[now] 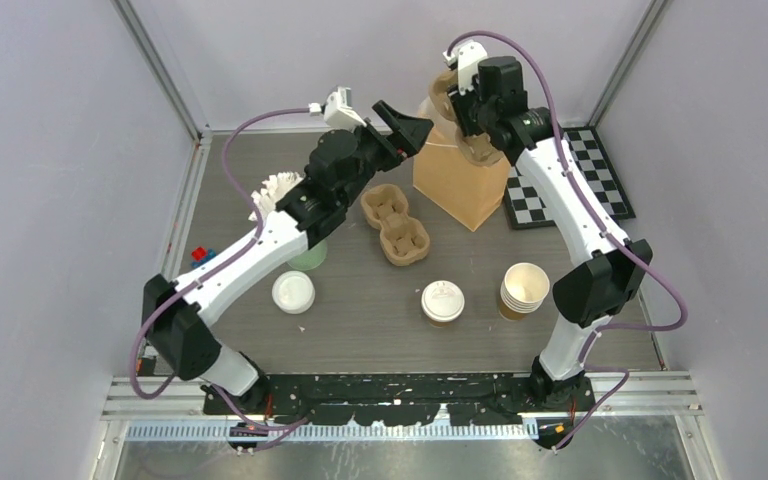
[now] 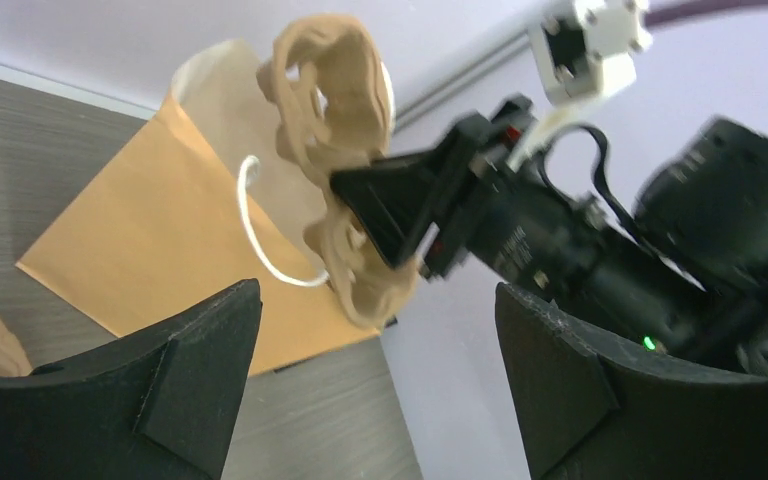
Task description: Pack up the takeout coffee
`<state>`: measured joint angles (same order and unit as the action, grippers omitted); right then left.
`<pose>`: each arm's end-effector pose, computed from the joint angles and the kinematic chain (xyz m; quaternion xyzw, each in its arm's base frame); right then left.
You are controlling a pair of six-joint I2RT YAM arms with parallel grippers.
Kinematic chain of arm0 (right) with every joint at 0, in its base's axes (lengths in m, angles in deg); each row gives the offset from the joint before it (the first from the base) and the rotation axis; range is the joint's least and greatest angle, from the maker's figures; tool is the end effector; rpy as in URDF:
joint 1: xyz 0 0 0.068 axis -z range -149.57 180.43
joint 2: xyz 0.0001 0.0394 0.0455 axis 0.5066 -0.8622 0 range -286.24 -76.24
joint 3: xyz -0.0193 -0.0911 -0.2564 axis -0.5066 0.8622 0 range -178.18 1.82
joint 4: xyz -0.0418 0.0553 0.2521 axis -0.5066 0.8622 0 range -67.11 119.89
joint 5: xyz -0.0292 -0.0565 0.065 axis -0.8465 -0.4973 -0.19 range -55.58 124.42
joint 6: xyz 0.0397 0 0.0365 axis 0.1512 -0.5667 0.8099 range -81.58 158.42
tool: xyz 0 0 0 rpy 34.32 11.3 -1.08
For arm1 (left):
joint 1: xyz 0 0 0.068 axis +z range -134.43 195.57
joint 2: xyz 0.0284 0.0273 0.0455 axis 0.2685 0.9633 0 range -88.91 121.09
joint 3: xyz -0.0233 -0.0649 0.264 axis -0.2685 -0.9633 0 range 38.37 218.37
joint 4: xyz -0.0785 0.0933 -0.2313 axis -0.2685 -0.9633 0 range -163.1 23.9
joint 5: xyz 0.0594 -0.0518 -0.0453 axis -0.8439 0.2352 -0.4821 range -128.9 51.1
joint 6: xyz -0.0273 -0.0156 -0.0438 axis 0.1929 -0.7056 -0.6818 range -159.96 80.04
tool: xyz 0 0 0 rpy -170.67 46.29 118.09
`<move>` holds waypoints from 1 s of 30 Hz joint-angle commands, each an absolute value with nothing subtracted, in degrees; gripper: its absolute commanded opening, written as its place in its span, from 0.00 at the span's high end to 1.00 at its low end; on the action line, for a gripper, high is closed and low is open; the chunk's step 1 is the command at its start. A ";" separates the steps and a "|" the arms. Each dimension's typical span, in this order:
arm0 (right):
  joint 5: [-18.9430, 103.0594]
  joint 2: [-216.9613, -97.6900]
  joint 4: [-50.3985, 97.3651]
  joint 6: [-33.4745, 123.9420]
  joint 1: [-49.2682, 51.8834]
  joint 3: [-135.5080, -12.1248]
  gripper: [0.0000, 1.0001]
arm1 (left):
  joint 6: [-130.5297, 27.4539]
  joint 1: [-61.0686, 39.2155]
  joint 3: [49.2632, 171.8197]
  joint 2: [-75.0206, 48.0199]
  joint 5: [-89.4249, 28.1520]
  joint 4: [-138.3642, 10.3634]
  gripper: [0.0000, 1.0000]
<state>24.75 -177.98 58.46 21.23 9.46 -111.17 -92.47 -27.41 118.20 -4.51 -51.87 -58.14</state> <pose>0.3772 0.1383 0.4336 -0.2305 0.8061 -0.0529 0.5424 0.2628 -0.2340 0.4230 -0.1385 0.6723 -0.4831 0.5435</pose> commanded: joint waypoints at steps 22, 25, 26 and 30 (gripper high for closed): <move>25.97 -177.74 57.04 22.13 9.68 -118.72 0.58 | -97.61 -20.73 133.41 10.14 -41.45 -71.91 0.24; 26.26 -178.53 56.81 21.14 9.67 -118.49 0.58 | -99.06 -19.48 134.70 11.86 -39.21 -71.06 0.26; 26.48 -178.90 56.61 20.91 9.69 -118.38 0.58 | -99.66 -18.82 135.29 12.35 -37.43 -71.05 0.26; 27.20 -180.40 54.66 20.10 10.14 -118.46 0.58 | -101.64 -17.59 136.48 14.47 -34.13 -69.37 0.33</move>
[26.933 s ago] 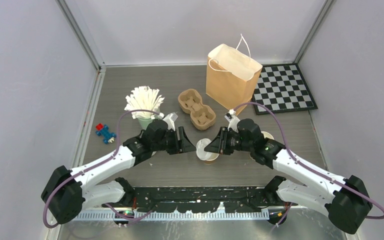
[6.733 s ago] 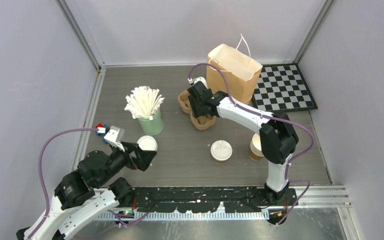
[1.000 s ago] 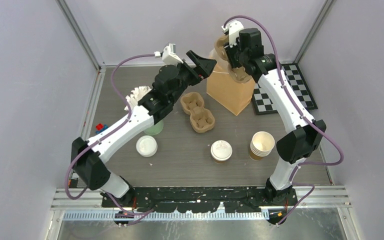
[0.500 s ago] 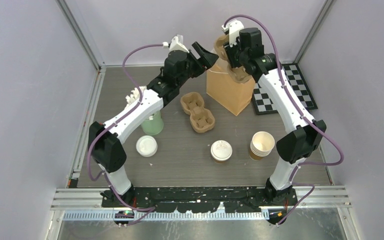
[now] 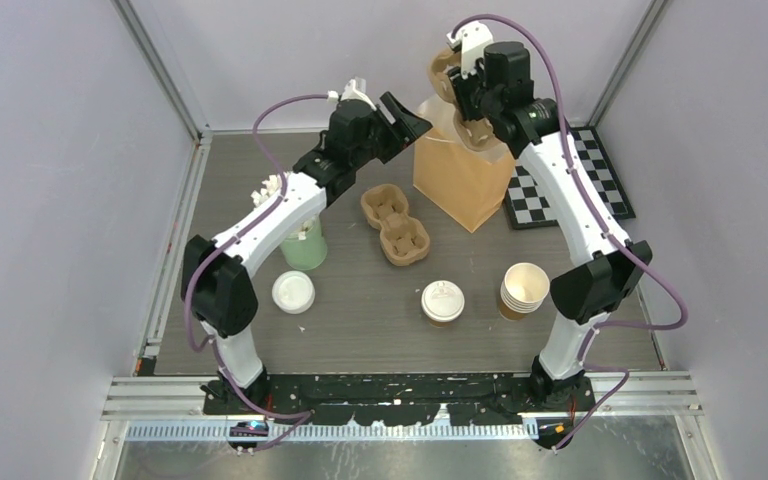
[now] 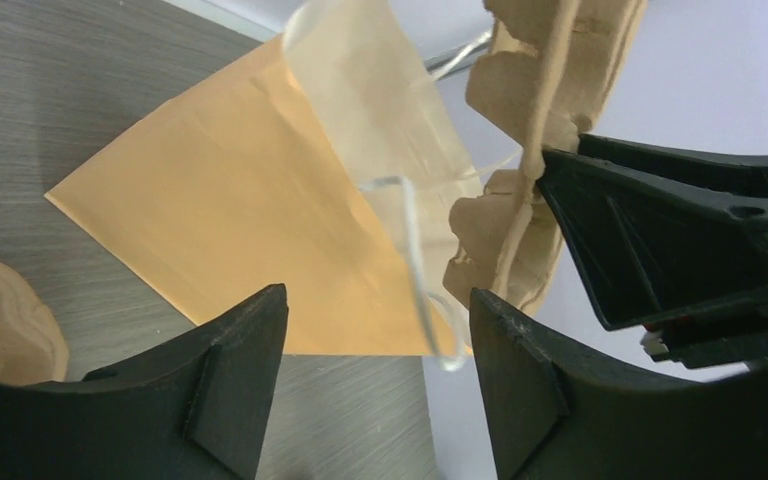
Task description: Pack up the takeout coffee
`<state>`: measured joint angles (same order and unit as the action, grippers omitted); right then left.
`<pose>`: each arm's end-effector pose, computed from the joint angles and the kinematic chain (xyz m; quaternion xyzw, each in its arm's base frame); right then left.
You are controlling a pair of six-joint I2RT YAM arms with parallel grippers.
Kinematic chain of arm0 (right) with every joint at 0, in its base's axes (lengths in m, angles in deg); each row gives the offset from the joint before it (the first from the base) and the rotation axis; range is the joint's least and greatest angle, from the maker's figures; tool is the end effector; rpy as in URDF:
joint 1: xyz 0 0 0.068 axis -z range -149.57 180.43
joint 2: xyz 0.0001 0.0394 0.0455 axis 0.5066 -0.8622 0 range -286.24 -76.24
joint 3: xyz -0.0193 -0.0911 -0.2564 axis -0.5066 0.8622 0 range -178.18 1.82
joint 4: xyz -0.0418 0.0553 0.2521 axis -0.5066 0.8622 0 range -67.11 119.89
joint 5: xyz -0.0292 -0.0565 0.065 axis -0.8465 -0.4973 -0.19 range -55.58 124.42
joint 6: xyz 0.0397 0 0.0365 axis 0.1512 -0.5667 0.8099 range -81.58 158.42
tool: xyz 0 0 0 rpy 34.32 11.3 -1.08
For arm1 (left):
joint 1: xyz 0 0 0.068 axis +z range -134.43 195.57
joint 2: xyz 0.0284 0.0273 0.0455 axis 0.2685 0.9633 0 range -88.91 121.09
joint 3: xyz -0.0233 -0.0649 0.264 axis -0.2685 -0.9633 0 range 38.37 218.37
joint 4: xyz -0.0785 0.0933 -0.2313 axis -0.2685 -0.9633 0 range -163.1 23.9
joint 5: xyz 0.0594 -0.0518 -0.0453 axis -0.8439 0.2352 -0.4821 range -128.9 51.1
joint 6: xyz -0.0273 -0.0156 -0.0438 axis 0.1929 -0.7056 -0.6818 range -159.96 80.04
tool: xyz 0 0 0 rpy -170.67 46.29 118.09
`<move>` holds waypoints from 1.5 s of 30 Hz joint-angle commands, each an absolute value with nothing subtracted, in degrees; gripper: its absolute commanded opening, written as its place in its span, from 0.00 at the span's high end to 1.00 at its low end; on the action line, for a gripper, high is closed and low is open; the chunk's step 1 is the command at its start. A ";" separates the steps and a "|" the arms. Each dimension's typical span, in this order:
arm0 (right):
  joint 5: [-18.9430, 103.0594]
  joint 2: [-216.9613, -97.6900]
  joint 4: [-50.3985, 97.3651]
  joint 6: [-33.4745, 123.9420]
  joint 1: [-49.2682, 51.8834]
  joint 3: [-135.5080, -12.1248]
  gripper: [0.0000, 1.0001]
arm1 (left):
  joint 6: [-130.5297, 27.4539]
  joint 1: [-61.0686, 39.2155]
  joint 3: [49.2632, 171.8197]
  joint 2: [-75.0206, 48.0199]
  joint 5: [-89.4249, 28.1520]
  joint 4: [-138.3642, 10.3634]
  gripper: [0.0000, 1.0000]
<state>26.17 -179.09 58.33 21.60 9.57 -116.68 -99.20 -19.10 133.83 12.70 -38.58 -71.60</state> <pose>0.3767 0.1382 0.4577 -0.2244 0.7856 -0.0385 0.5753 0.3540 -0.2451 0.3834 -0.1632 0.7578 -0.4632 0.4296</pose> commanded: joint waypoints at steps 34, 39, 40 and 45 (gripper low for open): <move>32.12 -169.87 73.49 20.88 12.33 -104.83 0.59 | -104.31 -14.75 141.72 20.16 -8.53 -71.80 1.00; 31.54 -172.42 75.60 23.04 12.33 -105.52 0.59 | -103.31 -14.78 140.77 19.14 -8.06 -73.06 1.00; 31.60 -173.05 75.77 23.31 12.33 -105.80 0.59 | -103.13 -14.83 140.77 18.99 -7.95 -73.39 1.00; 31.68 -175.18 76.87 24.08 12.37 -106.08 0.59 | -101.88 -14.83 141.04 18.29 -8.30 -75.40 1.00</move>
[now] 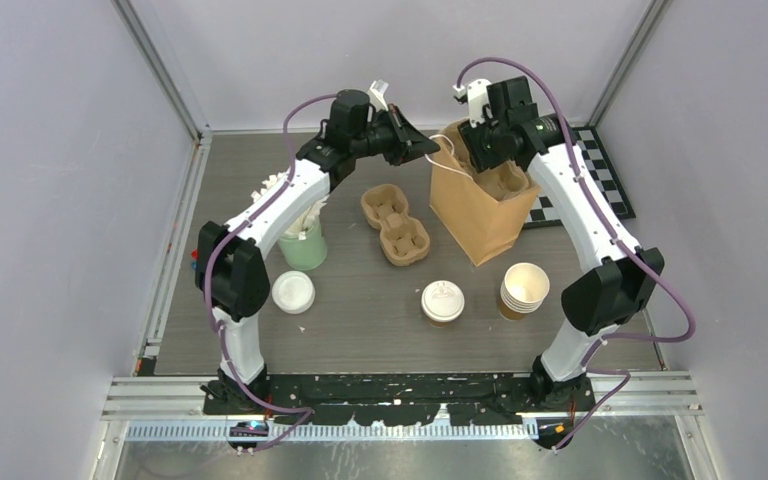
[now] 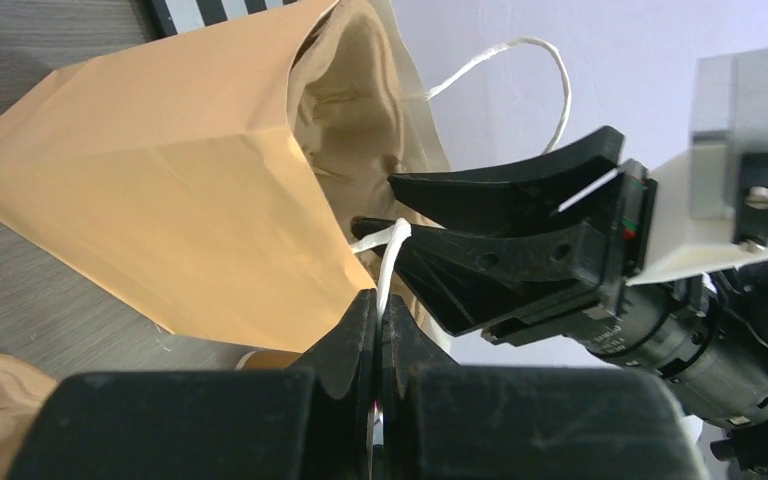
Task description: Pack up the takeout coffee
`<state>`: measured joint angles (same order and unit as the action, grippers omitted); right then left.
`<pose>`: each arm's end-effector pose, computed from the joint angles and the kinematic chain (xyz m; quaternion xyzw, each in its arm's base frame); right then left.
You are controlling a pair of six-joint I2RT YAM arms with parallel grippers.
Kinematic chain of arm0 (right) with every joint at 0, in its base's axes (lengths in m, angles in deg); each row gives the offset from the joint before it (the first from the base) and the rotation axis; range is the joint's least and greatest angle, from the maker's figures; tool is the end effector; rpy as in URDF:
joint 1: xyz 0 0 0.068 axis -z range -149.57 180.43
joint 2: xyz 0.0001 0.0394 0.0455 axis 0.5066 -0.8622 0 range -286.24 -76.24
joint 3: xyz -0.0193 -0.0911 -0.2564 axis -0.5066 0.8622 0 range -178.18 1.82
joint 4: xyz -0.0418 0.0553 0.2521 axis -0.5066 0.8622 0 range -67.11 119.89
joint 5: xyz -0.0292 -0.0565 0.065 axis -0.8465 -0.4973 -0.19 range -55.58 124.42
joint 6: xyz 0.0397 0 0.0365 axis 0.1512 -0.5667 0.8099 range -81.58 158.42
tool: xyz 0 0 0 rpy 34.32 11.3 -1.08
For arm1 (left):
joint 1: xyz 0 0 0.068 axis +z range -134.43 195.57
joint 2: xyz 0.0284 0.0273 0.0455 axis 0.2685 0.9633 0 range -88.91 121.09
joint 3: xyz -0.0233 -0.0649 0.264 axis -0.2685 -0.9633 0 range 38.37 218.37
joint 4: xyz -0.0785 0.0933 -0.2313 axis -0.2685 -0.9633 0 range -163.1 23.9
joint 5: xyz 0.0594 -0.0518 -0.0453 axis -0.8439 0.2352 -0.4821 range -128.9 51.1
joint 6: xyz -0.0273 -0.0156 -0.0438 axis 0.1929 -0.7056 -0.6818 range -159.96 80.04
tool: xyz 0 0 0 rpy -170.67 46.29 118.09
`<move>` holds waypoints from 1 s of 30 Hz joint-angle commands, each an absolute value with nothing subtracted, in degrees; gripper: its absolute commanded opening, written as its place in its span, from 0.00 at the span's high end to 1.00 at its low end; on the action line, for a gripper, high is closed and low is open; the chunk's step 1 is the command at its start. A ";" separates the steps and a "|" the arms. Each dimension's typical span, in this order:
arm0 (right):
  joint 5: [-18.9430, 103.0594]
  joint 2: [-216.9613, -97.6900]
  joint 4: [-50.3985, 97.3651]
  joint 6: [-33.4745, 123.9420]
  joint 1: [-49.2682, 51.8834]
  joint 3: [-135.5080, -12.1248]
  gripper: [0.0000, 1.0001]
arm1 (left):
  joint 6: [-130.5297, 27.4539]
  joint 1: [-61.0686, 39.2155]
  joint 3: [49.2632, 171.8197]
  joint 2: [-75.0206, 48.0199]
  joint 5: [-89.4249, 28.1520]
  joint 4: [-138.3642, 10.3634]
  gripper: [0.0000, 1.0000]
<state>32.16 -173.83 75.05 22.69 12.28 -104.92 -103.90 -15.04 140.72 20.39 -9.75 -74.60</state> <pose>0.3494 0.1132 0.3986 -0.2597 0.8794 -0.0096 0.3989 0.3862 -0.2487 0.3646 -0.0748 0.7815 -0.5665 0.2506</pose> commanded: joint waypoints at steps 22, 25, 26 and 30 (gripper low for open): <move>30.89 -174.03 69.88 25.32 12.55 -93.77 0.58 | -101.43 -14.84 142.70 17.70 -9.43 -78.14 1.00; 30.65 -174.95 70.15 25.28 12.58 -93.02 0.58 | -100.92 -14.84 142.61 17.55 -9.72 -79.00 1.00; 30.72 -175.61 70.72 25.16 12.64 -93.09 0.58 | -100.57 -14.83 142.73 17.46 -9.92 -79.35 1.00; 30.83 -176.35 72.15 25.36 12.68 -92.72 0.58 | -98.91 -14.84 143.45 17.09 -10.83 -81.20 1.00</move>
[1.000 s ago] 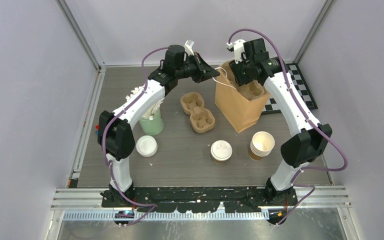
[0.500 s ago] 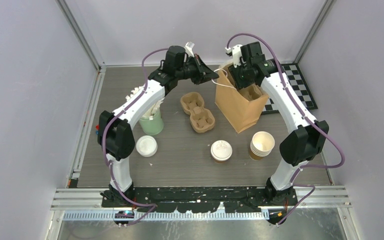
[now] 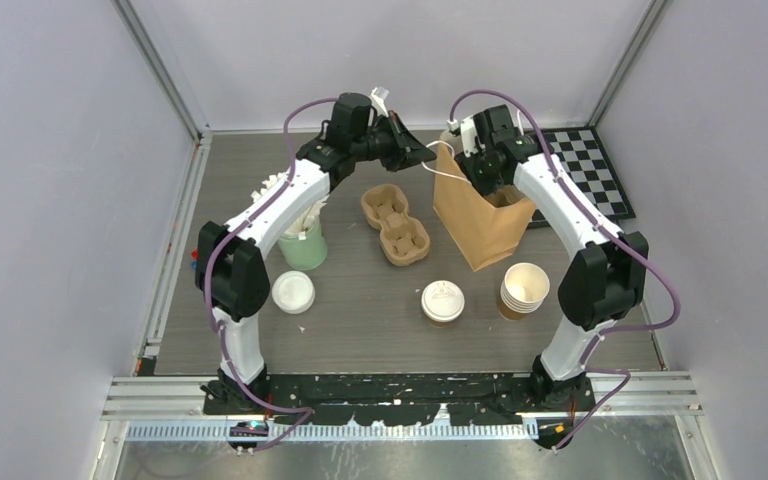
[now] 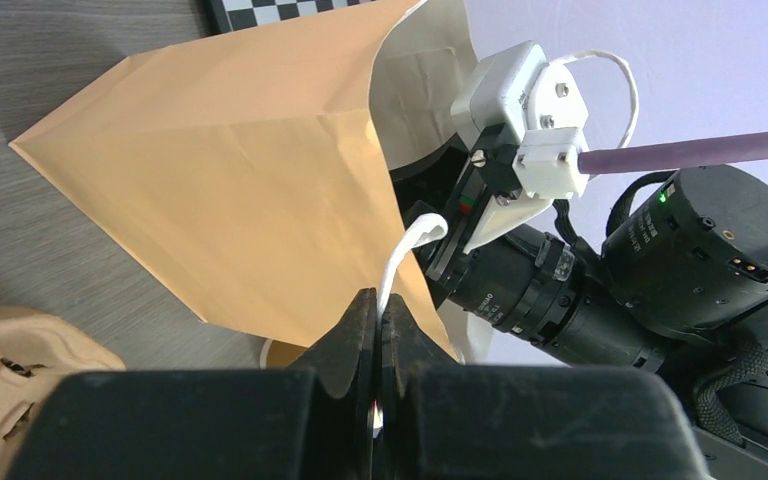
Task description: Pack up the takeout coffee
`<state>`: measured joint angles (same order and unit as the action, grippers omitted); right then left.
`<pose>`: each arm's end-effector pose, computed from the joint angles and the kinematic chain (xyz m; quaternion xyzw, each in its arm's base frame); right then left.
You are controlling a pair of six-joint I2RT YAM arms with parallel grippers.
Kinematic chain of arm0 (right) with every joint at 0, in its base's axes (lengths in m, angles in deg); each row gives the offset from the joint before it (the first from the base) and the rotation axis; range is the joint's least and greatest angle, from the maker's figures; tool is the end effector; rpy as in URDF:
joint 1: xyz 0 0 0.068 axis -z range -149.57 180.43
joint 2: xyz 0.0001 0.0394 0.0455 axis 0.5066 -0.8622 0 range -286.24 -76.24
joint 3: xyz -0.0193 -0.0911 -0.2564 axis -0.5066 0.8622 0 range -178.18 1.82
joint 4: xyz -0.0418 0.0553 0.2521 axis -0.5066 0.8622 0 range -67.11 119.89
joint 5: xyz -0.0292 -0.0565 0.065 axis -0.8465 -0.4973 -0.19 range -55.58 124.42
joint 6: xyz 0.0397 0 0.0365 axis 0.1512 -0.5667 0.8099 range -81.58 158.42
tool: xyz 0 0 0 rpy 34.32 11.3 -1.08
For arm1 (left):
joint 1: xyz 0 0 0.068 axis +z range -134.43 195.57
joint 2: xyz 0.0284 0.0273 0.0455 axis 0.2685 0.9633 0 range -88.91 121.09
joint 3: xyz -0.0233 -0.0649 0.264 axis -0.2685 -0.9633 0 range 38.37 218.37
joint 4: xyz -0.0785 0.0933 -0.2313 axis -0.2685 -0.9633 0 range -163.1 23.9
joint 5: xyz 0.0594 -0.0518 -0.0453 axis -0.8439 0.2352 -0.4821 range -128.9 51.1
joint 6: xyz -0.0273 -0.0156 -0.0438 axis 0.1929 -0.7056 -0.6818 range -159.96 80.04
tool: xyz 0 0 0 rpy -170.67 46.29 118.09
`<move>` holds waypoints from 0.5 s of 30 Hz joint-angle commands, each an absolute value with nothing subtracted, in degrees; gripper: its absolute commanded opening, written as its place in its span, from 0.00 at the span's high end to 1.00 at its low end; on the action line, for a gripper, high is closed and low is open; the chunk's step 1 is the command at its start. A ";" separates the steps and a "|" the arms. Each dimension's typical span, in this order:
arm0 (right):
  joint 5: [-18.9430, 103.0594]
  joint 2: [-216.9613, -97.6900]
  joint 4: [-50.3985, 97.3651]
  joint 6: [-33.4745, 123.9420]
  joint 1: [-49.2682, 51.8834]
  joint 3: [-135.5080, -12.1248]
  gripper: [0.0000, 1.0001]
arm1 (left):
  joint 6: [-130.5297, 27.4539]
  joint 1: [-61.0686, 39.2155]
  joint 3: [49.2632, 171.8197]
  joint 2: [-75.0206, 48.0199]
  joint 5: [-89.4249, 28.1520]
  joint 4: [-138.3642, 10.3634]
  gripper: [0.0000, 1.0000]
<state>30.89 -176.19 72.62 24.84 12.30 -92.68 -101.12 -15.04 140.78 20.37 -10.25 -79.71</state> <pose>0.3596 0.1156 0.3200 -0.2517 0.9200 -0.0175 0.3000 0.3839 -0.2470 0.3562 -0.0736 0.8050 -0.5382 0.2386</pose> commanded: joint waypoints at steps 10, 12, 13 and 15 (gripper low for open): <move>29.40 -177.72 71.16 27.06 13.13 -93.99 0.43 | -99.08 -14.96 143.21 16.88 -11.66 -81.71 1.00; 29.00 -178.01 73.26 27.97 13.14 -97.99 0.39 | -99.46 -14.96 143.29 17.05 -11.70 -81.60 1.00; 28.93 -177.98 74.41 28.98 13.12 -100.67 0.36 | -99.60 -15.01 143.32 17.09 -11.68 -81.59 1.00; 28.78 -177.19 75.59 30.84 13.14 -102.91 0.34 | -99.72 -15.01 143.31 16.94 -11.66 -81.68 1.00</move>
<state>30.01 -179.42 74.42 27.15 12.94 -95.00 -99.77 -15.04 140.89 20.37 -11.52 -81.85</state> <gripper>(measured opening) 0.644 0.015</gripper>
